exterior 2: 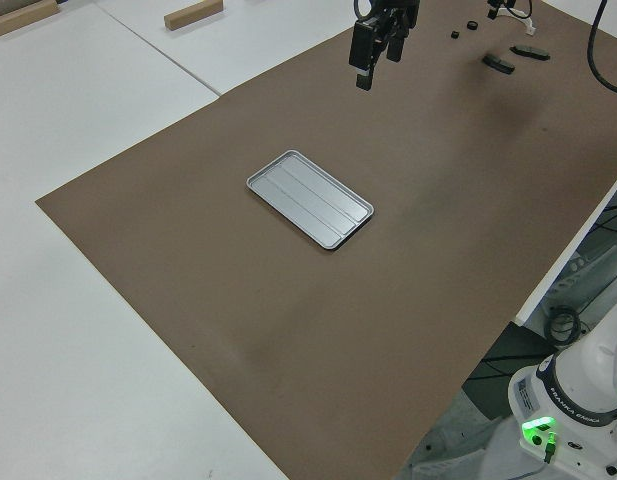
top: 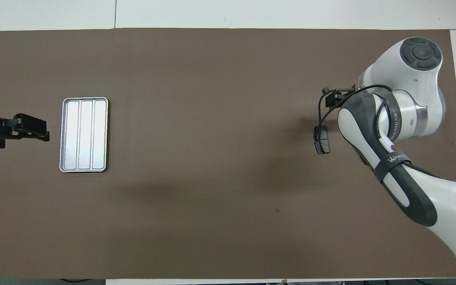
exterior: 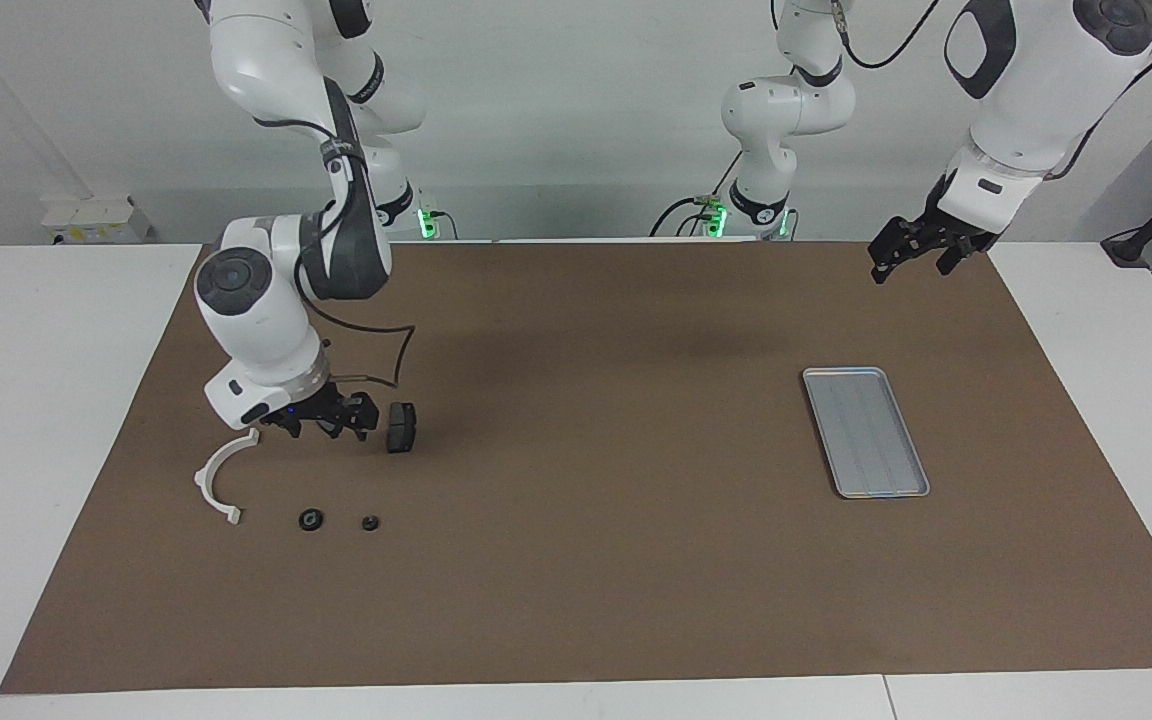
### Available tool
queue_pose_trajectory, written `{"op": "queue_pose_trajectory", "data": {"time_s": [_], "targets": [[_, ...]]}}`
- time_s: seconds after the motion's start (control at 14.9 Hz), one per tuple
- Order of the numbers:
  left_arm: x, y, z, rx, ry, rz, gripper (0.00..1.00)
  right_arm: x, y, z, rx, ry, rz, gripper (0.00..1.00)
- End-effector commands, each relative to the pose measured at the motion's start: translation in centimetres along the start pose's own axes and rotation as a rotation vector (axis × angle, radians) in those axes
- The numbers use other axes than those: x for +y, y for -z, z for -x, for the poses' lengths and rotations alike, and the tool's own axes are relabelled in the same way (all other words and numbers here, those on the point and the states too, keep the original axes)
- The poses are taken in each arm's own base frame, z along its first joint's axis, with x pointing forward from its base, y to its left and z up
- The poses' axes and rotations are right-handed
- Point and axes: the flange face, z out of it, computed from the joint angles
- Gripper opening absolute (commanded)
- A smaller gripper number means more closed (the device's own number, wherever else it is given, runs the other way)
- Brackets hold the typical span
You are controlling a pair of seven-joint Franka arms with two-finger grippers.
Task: Pick bearing gear from pile to tray
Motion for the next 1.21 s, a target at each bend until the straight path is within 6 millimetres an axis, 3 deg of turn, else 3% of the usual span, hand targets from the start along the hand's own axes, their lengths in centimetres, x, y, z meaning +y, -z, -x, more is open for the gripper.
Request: {"op": "queue_pose_trajectory", "data": {"time_s": [0.0,0.27,0.4,1.14], "targets": [[0.0,0.6,0.7,-0.001,-0.003,-0.003,1.00,-0.7,-2.1,-3.5,0.015,-0.021,0.021,1.00],[0.0,0.5,0.6,-0.003,-0.003,-0.003,1.00,-1.8,-5.7,-4.2,-0.007,-0.051,0.028,1.00],[0.0,0.6,0.7,-0.001,-0.003,-0.003,1.00,-2.3,-6.6,-4.7,0.021,-0.047,0.024,1.00],[-0.1,0.6,0.7,-0.001,-0.002,-0.003,1.00,-3.0,-7.0,-6.4,0.053,-0.086,0.021,0.95]]}}
